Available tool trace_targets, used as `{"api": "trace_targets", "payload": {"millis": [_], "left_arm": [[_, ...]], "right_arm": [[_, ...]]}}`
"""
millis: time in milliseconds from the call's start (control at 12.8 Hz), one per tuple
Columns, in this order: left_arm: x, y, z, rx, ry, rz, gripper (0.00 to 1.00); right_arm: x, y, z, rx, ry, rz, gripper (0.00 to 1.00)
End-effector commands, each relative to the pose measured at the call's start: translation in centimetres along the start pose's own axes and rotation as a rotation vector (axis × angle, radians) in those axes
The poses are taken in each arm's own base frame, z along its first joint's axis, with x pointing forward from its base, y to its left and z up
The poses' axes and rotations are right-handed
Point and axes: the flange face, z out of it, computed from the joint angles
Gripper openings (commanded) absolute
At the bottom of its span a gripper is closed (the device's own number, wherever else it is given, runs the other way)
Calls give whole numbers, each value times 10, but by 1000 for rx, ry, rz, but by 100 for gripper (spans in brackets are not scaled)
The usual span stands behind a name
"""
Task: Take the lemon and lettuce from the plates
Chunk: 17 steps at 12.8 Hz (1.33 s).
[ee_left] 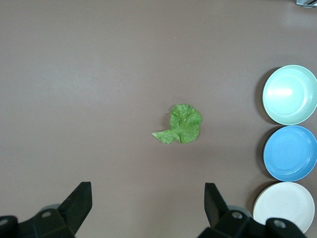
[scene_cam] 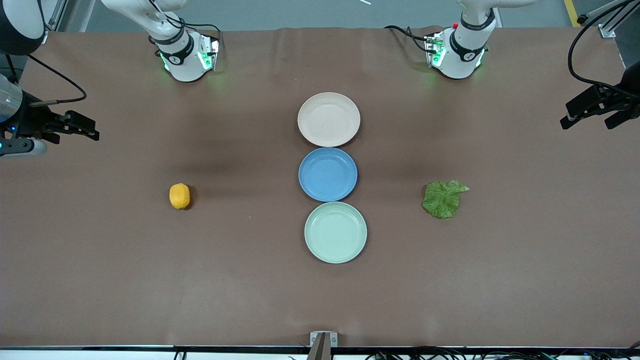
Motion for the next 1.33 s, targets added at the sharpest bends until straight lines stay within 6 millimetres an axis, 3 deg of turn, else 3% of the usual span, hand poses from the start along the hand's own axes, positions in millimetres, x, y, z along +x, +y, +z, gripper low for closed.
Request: {"api": "trace_targets", "payload": {"millis": [0,702,780,1248], "left_arm": [[1,-1,-6,20,-4,7,100],[5,4,0,42,-14,28,100],[10,6,-12,49,15,32,100],[7,9,-8,71,-19,69,100]], "right_arm": [[-13,-9,-6,-7,8,-26,100],[-23,-13,-17,-9,15,-22,100],[-22,-13,-17,-6,19,-22,100],[-20,-29,-18,0,31,-51,100]]}}
